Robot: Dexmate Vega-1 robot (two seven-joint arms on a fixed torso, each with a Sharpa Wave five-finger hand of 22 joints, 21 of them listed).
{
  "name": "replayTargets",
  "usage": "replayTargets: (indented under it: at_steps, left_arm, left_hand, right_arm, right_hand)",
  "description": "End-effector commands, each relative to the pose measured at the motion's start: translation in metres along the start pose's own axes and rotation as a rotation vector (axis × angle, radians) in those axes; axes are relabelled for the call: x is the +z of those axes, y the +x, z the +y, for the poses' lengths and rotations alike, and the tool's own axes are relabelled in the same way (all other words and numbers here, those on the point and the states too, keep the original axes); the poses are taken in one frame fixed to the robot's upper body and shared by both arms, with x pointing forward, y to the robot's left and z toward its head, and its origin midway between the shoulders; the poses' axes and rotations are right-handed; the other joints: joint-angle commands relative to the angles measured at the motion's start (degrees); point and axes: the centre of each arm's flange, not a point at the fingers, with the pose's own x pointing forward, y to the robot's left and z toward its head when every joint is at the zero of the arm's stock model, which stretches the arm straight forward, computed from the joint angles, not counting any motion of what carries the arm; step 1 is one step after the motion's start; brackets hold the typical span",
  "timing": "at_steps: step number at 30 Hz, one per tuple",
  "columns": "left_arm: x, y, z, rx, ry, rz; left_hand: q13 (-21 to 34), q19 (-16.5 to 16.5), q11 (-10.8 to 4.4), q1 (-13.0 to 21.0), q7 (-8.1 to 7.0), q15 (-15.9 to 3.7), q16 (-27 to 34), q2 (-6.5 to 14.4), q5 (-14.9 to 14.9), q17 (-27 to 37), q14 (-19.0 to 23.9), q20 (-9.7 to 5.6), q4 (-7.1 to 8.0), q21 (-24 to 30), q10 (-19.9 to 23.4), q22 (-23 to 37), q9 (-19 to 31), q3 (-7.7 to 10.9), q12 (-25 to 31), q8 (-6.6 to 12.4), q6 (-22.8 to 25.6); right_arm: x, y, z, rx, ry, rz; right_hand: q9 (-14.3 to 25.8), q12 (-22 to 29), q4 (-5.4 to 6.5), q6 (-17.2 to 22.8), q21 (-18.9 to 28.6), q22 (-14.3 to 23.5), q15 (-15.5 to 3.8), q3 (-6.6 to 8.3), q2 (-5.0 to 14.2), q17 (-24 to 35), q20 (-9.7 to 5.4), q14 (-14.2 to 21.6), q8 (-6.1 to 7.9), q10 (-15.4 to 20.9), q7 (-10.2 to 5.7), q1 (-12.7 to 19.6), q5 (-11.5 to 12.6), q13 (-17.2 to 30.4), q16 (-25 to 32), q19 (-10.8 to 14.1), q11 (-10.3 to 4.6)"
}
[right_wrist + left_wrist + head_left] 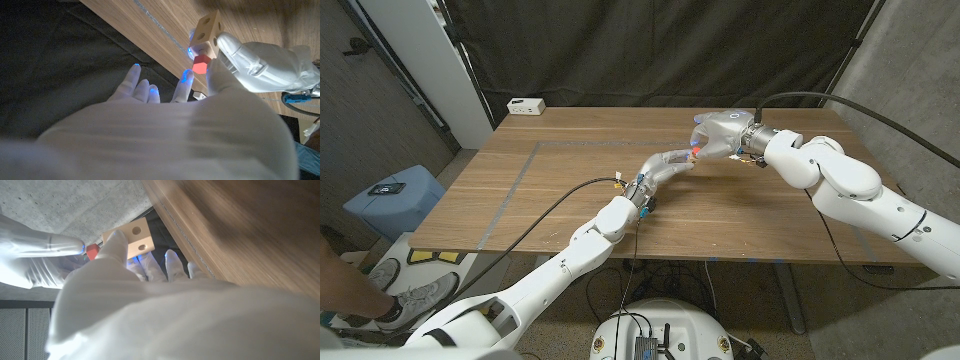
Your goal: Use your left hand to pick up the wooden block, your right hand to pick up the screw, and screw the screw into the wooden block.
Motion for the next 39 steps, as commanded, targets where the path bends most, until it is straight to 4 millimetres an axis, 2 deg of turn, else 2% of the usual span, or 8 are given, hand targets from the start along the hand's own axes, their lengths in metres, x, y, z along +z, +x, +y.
replayTargets:
  at_steps: [1,11,20,31,39]
  left_arm:
    - [-0.0004,0.0029,-0.0008,-0.005,-0.001,0.002]
    - [-0.0009,0.0032,-0.0012,-0.007,-0.003,0.004]
    - [-0.0007,0.0032,-0.0012,-0.009,0.001,0.002]
    - [-0.0004,0.0031,-0.003,-0.015,0.001,0.004]
    - [0.0004,0.0033,-0.0039,-0.017,0.002,0.001]
  left_hand:
    - [0.3,-0.1,0.1,0.1,-0.17,-4.47,-0.2,0.3,0.2,0.1,0.4,0.4,-0.06,0.5,0.5,0.1,0.0,0.38,0.4,0.38,0.5]
    - [0.3,-0.1,0.12,0.1,-0.19,-4.39,-0.1,0.3,0.2,0.1,0.4,0.37,-0.04,0.5,0.5,0.1,0.0,0.45,0.4,0.39,0.6]
    - [0.3,-0.1,0.12,0.1,-0.1,-4.45,-0.1,0.3,0.2,0.1,0.4,0.35,-0.09,0.5,0.4,0.1,0.0,0.51,0.4,0.42,0.7]
    - [0.3,-0.1,0.12,0.0,-0.17,-4.44,-0.1,0.2,0.2,0.1,0.4,0.34,-0.06,0.5,0.4,0.1,0.0,0.55,0.4,0.37,0.6]
    - [0.3,-0.1,0.11,0.0,-0.1,-4.43,-0.1,0.3,0.2,0.2,0.4,0.45,-0.04,0.5,0.4,0.1,0.0,0.58,0.4,0.35,0.5]
  right_arm:
    - [0.0003,0.0019,0.0018,0.013,-0.002,-0.005]
    - [-0.0004,0.0024,0.0023,0.013,0.003,-0.001]
    - [-0.0022,0.0037,0.0033,0.014,0.011,-0.002]
    - [-0.0028,0.0045,0.0043,0.014,0.017,-0.002]
    - [-0.0029,0.0053,0.0041,0.007,0.017,-0.005]
  right_hand:
    - [0.1,0.4,0.12,0.7,0.0,0.0,-0.1,0.59,0.07,0.3,0.05,0.4,0.53,0.6,-0.07,0.9,0.0,0.1,0.3,0.5,0.09]
    - [0.3,0.7,0.3,2.7,0.0,0.0,-0.51,0.48,0.15,0.4,-0.25,0.7,1.43,1.2,0.61,1.3,-0.1,0.2,0.4,1.1,0.25]
    - [0.7,0.8,0.31,3.4,0.3,0.0,-0.95,0.5,0.18,0.5,-1.18,1.2,1.88,1.7,1.0,1.6,0.0,0.2,0.5,2.4,0.31]
    - [1.0,1.0,0.37,4.0,0.3,0.0,-1.3,0.71,0.37,0.6,-1.62,1.5,2.33,2.0,1.39,2.0,0.0,0.2,0.6,3.0,0.36]
    - [1.3,1.2,0.37,5.6,0.3,0.0,-1.63,0.64,0.46,0.7,-1.83,1.9,3.21,2.7,1.5,2.3,0.0,0.2,0.7,3.5,0.31]
